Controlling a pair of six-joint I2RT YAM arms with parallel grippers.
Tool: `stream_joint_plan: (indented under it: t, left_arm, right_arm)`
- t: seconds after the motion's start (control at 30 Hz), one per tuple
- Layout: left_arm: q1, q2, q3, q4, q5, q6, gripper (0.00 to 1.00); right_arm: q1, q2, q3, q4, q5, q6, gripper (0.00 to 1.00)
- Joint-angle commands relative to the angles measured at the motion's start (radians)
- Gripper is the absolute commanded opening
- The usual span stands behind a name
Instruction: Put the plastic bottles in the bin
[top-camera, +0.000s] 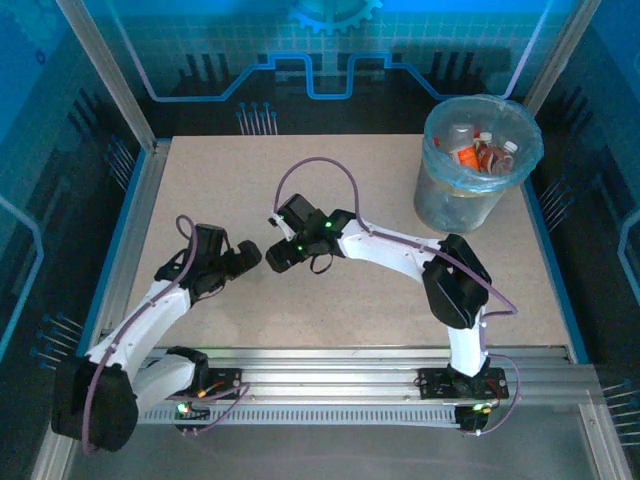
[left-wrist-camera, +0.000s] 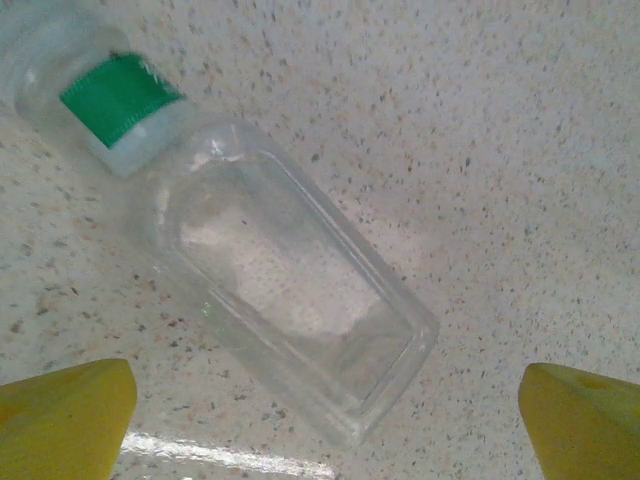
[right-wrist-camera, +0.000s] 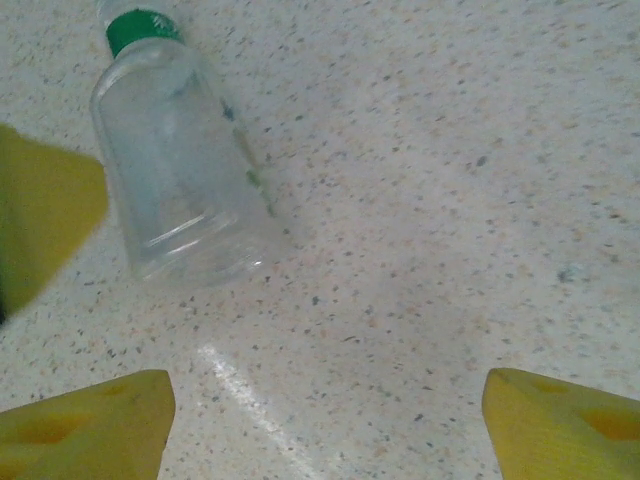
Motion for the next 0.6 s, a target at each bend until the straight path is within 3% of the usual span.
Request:
stream_joint_plan:
  t: [0.0,0.17,0.37,0.57]
  left_arm:
    - [-0.001,-0.114,-0.005,-0.047,-0.167,-0.010,0.99]
    - [0.000,-0.286,-0.062,-0.077,-0.337,-0.051,0.99]
    - [0.000,-0.409,-0.094,-0.138,-0.386,-0.048,0.99]
    - [0.000,-0.409,-0.097,-0.131,-0.404,-0.029,0.99]
  right_arm:
    - [0.006,0.050,-0.004,0.124,-0.145,-0.087,0.82]
    - [0.009,0.144,0.036,0.201,-0.212,-0.264,0.85]
    - [0.032,0.252,0.187,0.122,-0.166,-0.468,0.90]
    - [0.057,0.372,0.345,0.026,-0.133,-0.508,0.90]
